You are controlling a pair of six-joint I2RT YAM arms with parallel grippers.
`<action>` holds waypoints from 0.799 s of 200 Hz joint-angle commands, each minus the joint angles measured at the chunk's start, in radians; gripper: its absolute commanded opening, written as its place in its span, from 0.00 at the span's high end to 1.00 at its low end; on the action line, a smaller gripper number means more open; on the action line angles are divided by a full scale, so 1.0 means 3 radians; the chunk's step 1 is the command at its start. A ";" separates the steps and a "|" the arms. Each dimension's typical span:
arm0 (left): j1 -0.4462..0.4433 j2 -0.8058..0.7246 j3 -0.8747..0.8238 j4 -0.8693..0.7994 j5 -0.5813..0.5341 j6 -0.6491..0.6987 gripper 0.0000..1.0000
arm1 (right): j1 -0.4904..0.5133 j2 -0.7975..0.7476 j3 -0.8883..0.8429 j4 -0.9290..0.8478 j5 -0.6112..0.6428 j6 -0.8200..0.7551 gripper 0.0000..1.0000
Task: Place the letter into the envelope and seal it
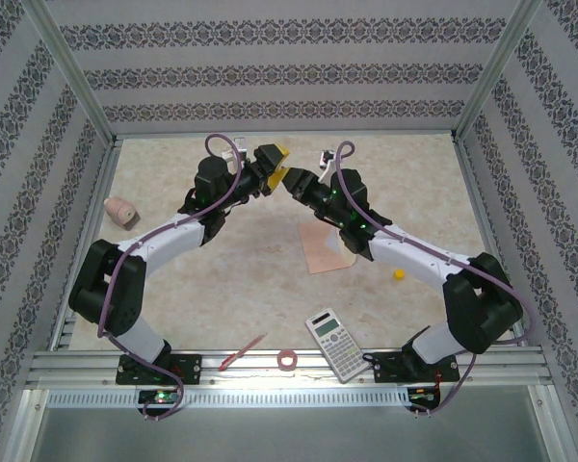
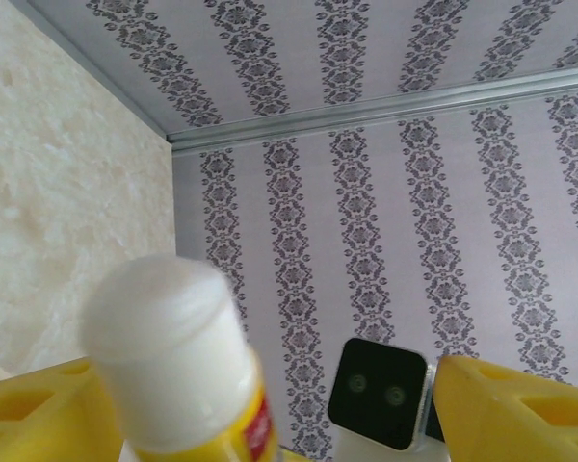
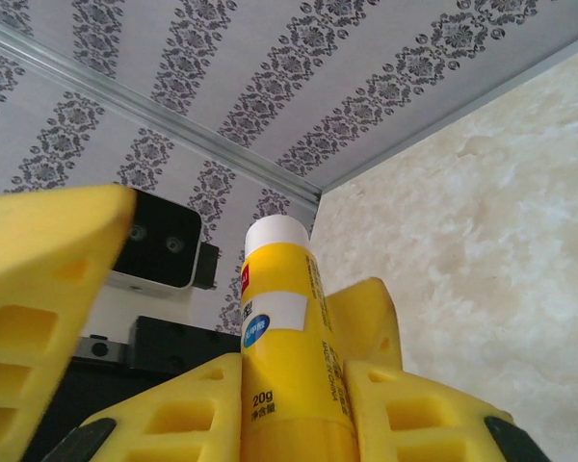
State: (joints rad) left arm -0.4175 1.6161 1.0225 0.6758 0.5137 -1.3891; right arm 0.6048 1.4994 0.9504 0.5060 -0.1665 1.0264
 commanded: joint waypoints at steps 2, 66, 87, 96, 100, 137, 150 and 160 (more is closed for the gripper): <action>0.0006 0.0032 -0.0058 0.0316 -0.0035 -0.0116 0.23 | 0.0036 0.0028 0.0050 0.0187 0.0077 0.0033 0.96; 0.0003 0.0051 -0.0082 0.0368 -0.0040 -0.0164 0.45 | 0.0059 0.0074 0.0048 0.0201 0.0132 0.0021 0.95; 0.0005 0.0043 -0.0089 0.0369 -0.0040 -0.0164 0.46 | 0.0070 0.0088 0.0047 0.0210 0.0146 0.0016 0.95; 0.0005 0.0043 -0.0087 0.0377 -0.0040 -0.0167 0.48 | 0.0074 0.0095 0.0048 0.0219 0.0151 0.0014 0.95; 0.0003 0.0043 -0.0088 0.0378 -0.0040 -0.0171 0.50 | 0.0075 0.0097 0.0048 0.0219 0.0151 0.0015 0.95; 0.0005 0.0043 -0.0094 0.0392 -0.0038 -0.0184 0.62 | 0.0077 0.0115 0.0053 0.0230 0.0157 0.0011 0.94; 0.0006 0.0043 -0.0100 0.0405 -0.0040 -0.0191 0.67 | 0.0082 0.0112 0.0053 0.0223 0.0151 0.0006 0.93; 0.0006 0.0043 -0.0099 0.0411 -0.0040 -0.0191 0.70 | 0.0083 0.0113 0.0054 0.0220 0.0147 0.0006 0.93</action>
State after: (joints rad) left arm -0.4168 1.6279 0.9947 0.7162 0.4919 -1.4502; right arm 0.6182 1.5158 0.9508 0.5529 -0.1383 1.0260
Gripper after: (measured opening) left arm 0.335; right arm 0.220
